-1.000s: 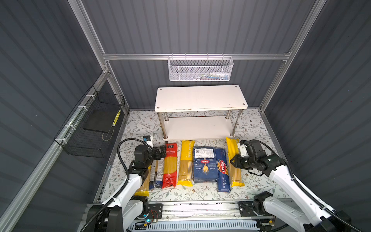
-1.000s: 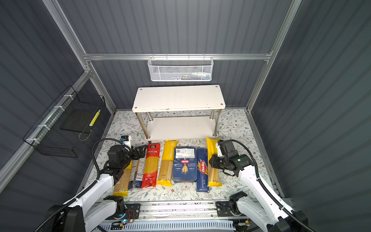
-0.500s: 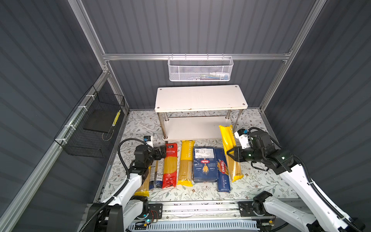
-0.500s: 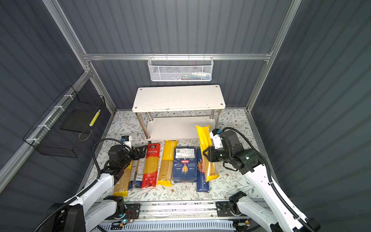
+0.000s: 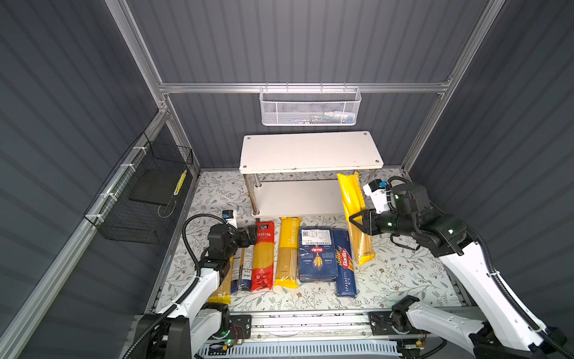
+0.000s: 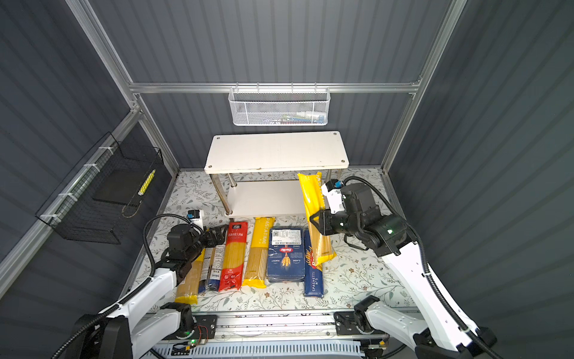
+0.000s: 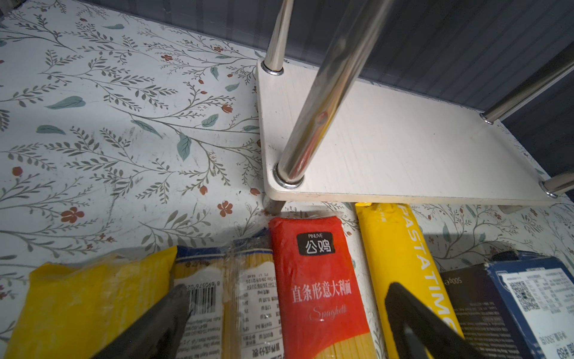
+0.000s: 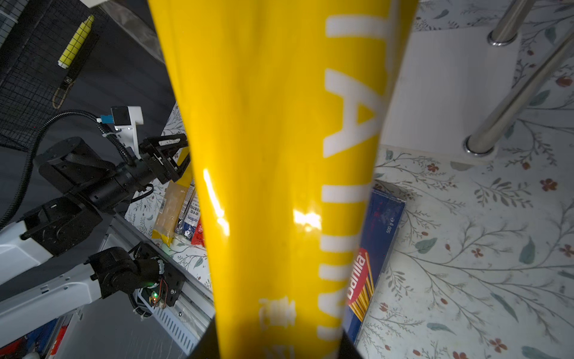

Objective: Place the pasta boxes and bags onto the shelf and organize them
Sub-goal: 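Lift the yellow bag upright with the right gripper toward the shelf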

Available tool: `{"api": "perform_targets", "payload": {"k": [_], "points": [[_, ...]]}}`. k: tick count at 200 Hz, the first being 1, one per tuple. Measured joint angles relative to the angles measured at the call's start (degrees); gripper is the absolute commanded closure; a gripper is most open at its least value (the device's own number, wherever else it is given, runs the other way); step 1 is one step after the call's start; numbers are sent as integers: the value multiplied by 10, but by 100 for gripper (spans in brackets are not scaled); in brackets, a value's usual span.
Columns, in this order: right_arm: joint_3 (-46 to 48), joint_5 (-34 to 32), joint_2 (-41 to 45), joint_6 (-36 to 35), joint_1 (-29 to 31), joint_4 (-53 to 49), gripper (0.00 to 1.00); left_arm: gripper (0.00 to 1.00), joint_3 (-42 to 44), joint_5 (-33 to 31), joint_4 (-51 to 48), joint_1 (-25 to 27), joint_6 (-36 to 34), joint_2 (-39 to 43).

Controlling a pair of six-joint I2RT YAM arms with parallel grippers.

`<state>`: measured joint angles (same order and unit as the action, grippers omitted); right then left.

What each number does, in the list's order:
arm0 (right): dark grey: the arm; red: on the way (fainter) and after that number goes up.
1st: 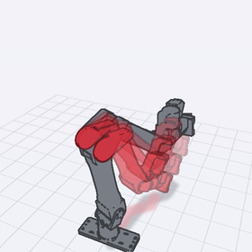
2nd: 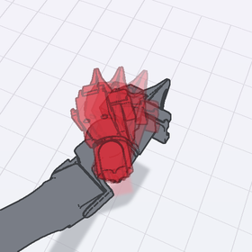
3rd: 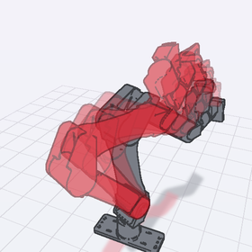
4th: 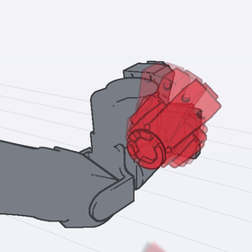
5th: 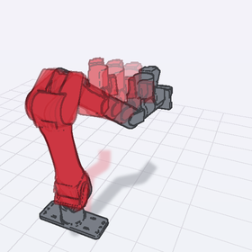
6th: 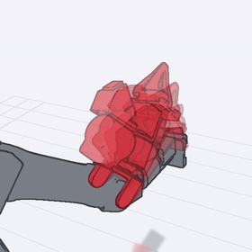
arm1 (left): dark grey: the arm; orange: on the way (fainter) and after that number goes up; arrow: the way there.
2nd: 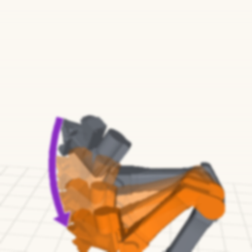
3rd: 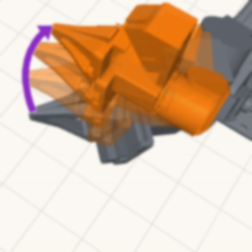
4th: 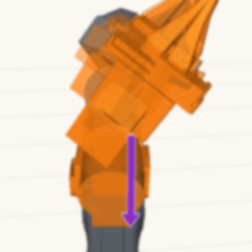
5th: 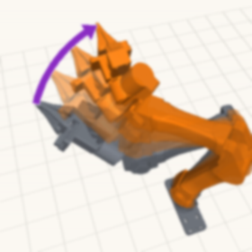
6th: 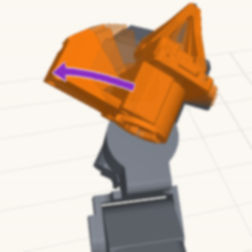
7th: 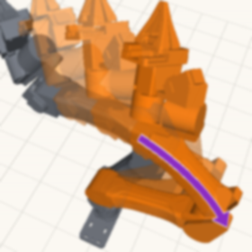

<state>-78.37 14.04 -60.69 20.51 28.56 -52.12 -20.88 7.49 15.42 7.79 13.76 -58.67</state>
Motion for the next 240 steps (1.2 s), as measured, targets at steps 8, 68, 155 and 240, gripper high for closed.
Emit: {"api": "perform_targets", "payload": {"k": [8,68,155,240], "points": [[-12,-2,-10,0,0,-2,84,0,0,0,0,0,0,0],[-96,-23,-65,-13,-4,-40,83,0,0,0,0,0,0,0],[-245,-14,-158,-31,-64,-65,85,0,0,0,0,0,0,0],[-415,48,-266,-45,-148,-63,87,0,0,0,0,0,0,1]]}}
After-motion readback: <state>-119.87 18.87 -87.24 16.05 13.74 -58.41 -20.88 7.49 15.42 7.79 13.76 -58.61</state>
